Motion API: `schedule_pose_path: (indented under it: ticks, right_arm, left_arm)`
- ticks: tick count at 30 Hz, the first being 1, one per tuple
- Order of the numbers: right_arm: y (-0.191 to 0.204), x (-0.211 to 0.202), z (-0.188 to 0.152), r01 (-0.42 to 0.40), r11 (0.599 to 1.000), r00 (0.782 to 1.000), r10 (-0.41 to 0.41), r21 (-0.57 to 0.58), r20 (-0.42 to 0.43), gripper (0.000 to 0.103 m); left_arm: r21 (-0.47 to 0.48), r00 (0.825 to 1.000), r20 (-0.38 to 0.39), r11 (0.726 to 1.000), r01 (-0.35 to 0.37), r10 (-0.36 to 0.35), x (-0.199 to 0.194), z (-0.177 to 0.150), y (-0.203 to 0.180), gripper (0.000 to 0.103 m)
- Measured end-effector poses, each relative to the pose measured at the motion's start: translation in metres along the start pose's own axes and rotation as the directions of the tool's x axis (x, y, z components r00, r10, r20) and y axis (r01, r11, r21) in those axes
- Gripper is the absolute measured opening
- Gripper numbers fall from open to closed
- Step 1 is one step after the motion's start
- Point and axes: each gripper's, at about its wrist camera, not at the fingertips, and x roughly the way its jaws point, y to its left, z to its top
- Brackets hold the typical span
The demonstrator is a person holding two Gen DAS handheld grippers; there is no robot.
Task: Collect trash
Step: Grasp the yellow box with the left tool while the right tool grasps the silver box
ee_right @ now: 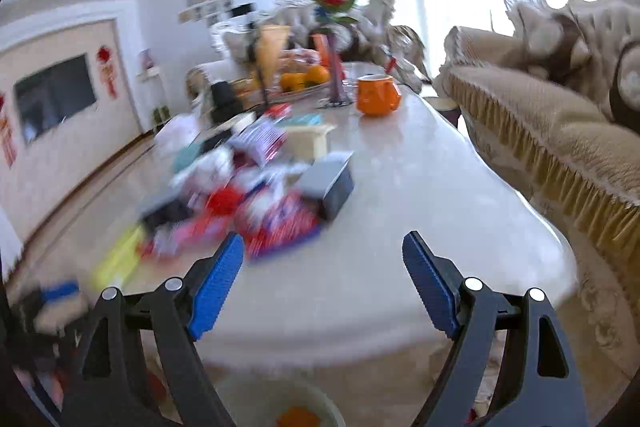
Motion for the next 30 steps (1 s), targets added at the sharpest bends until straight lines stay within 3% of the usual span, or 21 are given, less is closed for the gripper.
schedule_pose_path:
  ticks: [4, 9, 18, 21, 22, 23, 24, 25, 26, 30]
  right_arm:
    - [0.002, 0.059, 0.031, 0.064, 0.998, 0.996, -0.064, 0.011, -0.066, 0.078]
    - [0.010, 0.118, 0.038, 0.109, 0.994, 0.979, -0.105, 0.015, -0.176, 0.078]
    - [0.007, 0.170, 0.039, 0.161, 0.986, 0.932, -0.165, -0.037, -0.323, 0.076]
    - [-0.001, 0.167, 0.037, 0.161, 0.984, 0.930, -0.175, -0.071, -0.323, 0.054]
    - [-0.005, 0.166, 0.037, 0.163, 0.984, 0.929, -0.177, -0.070, -0.323, 0.042]
    - [-0.009, 0.165, 0.038, 0.164, 0.984, 0.929, -0.176, -0.064, -0.325, 0.039]
    - [-0.016, 0.162, 0.039, 0.145, 0.989, 0.933, -0.147, -0.031, -0.327, 0.039]
    - [-0.022, 0.159, 0.039, 0.135, 0.991, 0.935, -0.127, 0.002, -0.331, 0.039]
    - [-0.029, 0.155, 0.039, 0.137, 0.990, 0.938, -0.119, 0.032, -0.327, 0.039]
    - [-0.054, 0.129, 0.039, 0.120, 0.984, 0.961, -0.082, 0.131, -0.265, 0.039]
  left_arm:
    - [-0.041, 0.998, -0.049, 0.998, -0.052, 0.050, 0.032, 0.021, 0.004, 0.093]
    - [-0.084, 0.994, -0.084, 0.993, -0.077, 0.070, 0.058, 0.026, 0.011, 0.093]
    - [-0.054, 0.984, -0.091, 0.986, -0.160, 0.154, 0.077, 0.040, 0.024, 0.093]
    - [-0.035, 0.982, -0.076, 0.984, -0.173, 0.170, 0.077, 0.040, 0.033, 0.093]
    - [-0.022, 0.982, -0.074, 0.984, -0.177, 0.175, 0.077, 0.039, 0.035, 0.089]
    - [-0.006, 0.979, -0.070, 0.981, -0.193, 0.192, 0.077, 0.039, 0.036, 0.084]
    - [-0.001, 0.981, -0.061, 0.983, -0.186, 0.185, 0.076, 0.040, 0.036, 0.070]
    - [0.005, 0.980, -0.049, 0.981, -0.194, 0.194, 0.074, 0.041, 0.037, 0.042]
    - [0.004, 0.978, -0.044, 0.979, -0.202, 0.202, 0.076, 0.043, 0.038, 0.030]
    - [-0.046, 0.986, -0.054, 0.986, -0.160, 0.157, 0.075, 0.048, 0.048, 0.030]
